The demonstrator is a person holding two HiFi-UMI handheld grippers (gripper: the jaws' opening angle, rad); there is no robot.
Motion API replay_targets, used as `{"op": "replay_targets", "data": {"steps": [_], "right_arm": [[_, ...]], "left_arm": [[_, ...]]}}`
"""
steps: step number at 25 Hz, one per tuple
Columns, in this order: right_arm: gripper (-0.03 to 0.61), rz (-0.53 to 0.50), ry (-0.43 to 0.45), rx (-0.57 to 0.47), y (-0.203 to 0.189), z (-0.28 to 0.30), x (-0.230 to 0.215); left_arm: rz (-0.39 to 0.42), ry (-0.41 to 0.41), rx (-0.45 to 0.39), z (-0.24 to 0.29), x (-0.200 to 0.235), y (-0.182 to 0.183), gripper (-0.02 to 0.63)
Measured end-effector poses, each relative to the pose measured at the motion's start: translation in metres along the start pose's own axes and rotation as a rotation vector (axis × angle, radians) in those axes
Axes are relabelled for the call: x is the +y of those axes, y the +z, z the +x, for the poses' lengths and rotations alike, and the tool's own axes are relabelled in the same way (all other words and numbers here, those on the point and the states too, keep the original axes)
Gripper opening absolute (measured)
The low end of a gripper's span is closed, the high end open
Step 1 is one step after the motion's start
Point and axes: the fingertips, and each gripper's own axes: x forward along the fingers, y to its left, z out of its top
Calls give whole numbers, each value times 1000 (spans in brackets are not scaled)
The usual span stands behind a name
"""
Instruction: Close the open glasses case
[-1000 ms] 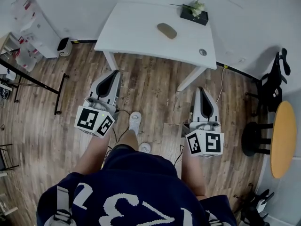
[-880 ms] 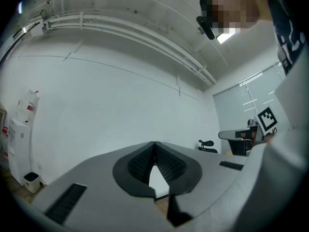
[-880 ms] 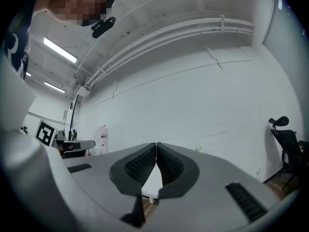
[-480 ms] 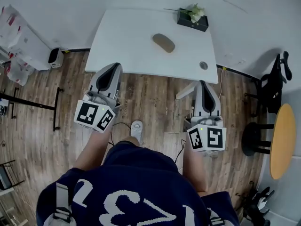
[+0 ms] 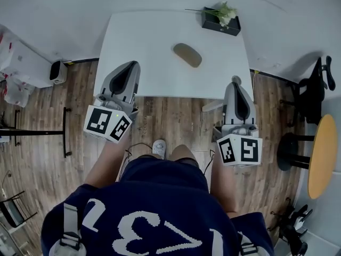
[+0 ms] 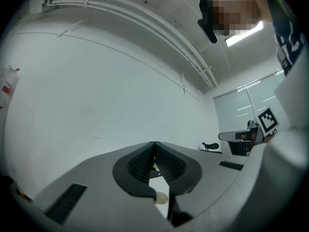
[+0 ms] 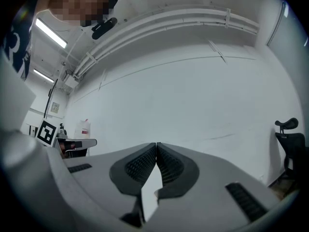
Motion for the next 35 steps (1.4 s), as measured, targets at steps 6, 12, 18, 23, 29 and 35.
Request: {"op": "replay_targets", "data": {"steps": [6,12,18,23,29,35], "right_arm": [[25,-5,6,18,-10,32,-17],[25,-10,59,6,-16,85,-45],[25,-25,154,-5,-12,161,-82],[25,-19,221,-12,-10,215,-111],[25,-4,235,10,-21,248,-134],[25,24,240,51,-38,272,-131]], "left_arm": [[-30,8,15,28,17,-19,12],[-21,56,-11,69,34,-28,12],[-3,142,-37,127,60,-28,12],[28,225,-50,170,78,-28,12],[22,242,-34,202,87,-39,12],[-3,198,-6,227,98,-53,12]]}}
